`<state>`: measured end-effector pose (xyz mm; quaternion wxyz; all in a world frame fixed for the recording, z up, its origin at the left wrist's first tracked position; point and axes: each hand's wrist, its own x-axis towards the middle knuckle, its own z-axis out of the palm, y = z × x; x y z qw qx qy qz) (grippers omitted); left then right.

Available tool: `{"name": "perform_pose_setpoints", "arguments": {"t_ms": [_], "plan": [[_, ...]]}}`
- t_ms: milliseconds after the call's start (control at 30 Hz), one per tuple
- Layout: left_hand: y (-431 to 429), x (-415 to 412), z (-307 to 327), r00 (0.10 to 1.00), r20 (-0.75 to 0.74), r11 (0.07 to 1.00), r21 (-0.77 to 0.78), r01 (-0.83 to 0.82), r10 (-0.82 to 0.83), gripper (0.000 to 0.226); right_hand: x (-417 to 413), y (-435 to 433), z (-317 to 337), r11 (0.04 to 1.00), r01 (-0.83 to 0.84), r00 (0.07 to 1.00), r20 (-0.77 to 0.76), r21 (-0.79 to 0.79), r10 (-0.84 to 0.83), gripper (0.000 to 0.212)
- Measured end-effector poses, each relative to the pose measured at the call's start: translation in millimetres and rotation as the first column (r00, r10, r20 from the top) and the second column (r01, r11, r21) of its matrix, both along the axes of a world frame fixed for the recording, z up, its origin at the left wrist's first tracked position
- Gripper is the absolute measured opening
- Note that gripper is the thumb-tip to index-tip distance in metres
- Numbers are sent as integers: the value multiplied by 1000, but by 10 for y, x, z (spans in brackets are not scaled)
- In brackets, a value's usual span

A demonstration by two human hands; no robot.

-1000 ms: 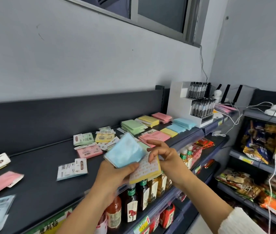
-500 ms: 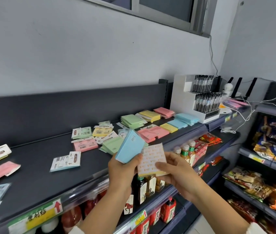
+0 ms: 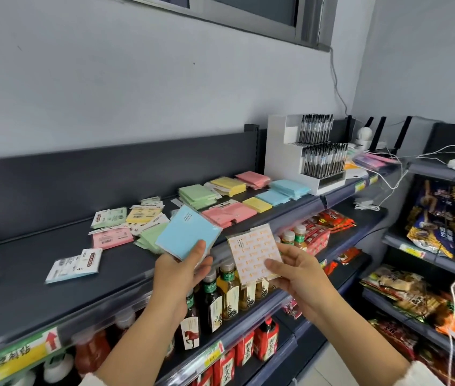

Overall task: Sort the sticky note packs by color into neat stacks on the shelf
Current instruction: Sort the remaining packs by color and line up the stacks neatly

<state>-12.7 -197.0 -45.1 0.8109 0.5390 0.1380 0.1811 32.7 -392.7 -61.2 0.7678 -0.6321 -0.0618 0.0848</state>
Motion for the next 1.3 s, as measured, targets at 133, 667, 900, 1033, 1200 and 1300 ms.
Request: {"name": "perform_pose_setpoints", "arguments": {"t_ms": [133, 667, 900, 1033, 1200, 1300], "plan": [[-115, 69, -30, 1000, 6, 997, 77, 26, -26, 13, 80, -140, -42, 1000, -19, 1000, 3, 12, 19, 30], [-286, 1564, 253, 989, -91, 805, 574, 149, -118, 24, 1255, -535, -54, 989, 147, 989, 9, -10, -147, 23], [-416, 2696, 527, 933, -210, 799, 484, 358, -291, 38, 2031, -708, 195, 973, 228, 972, 47, 25, -229, 21], [-453, 3150, 476, 917, -321, 633, 665, 397, -237, 20, 2366, -761, 319, 974, 225, 968, 105, 35, -227, 20], [-384, 3503, 403, 936, -302, 488, 799, 351, -179, 34, 2782, -817, 444, 972, 231, 960, 151, 41, -234, 23], [-372, 3712, 362, 930, -311, 463, 807, 367, -195, 13, 3065, -844, 512, 980, 199, 966, 165, 29, -201, 21]]}}
